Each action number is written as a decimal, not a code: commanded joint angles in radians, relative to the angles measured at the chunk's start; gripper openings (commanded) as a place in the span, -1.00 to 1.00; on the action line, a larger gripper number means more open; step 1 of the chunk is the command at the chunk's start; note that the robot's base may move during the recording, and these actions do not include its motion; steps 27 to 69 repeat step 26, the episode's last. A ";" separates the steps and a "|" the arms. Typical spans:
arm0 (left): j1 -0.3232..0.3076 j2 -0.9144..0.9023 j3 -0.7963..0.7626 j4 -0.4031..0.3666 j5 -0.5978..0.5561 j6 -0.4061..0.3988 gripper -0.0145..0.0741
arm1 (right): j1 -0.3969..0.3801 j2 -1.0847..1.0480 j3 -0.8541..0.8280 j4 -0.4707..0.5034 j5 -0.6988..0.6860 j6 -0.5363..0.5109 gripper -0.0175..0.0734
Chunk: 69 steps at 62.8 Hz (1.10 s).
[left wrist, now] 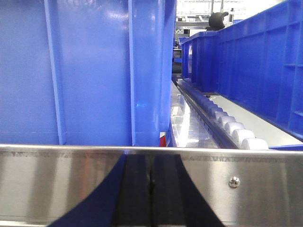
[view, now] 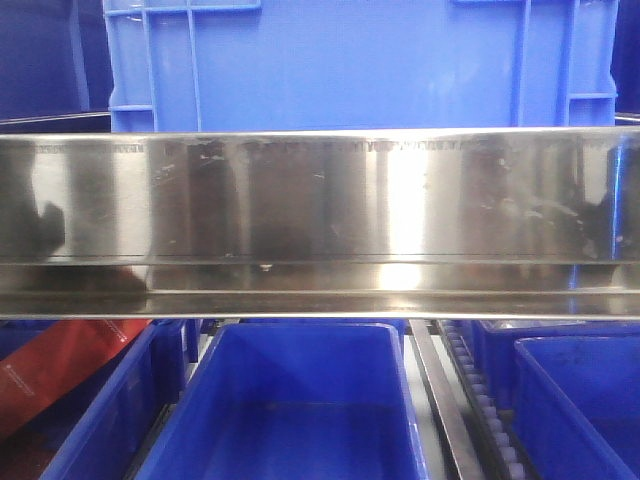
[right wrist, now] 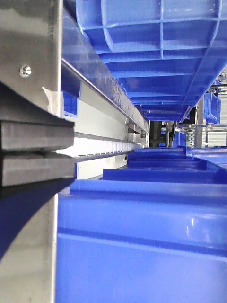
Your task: Place cylindrical capacitor in blue bin on shelf
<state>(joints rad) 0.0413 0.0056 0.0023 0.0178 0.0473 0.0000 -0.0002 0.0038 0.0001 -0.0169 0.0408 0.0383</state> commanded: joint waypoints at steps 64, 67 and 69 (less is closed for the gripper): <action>-0.001 -0.006 -0.002 -0.006 -0.011 0.000 -0.92 | -0.006 -0.004 0.000 0.004 -0.020 -0.004 -0.98; -0.001 -0.006 -0.002 -0.006 -0.011 0.000 -0.92 | -0.006 -0.004 0.000 0.004 -0.020 -0.004 -0.98; -0.001 -0.006 -0.002 -0.006 -0.011 0.000 -0.92 | -0.006 -0.004 0.000 0.004 -0.020 -0.004 -0.98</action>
